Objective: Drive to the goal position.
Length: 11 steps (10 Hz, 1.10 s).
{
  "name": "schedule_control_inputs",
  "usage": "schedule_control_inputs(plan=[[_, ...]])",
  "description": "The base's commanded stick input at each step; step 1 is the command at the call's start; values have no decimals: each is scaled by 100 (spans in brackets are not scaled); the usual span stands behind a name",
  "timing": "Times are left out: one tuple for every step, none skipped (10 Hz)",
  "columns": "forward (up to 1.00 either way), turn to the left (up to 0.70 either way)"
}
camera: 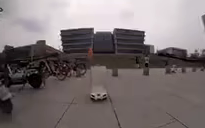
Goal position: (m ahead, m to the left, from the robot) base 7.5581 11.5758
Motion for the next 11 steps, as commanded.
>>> schedule_control_inputs(plan=[[100, 0], [100, 0], [100, 0], [100, 0], [100, 0], [100, 11], [100, 27], [100, 13], [100, 0], [100, 0], [100, 0]])
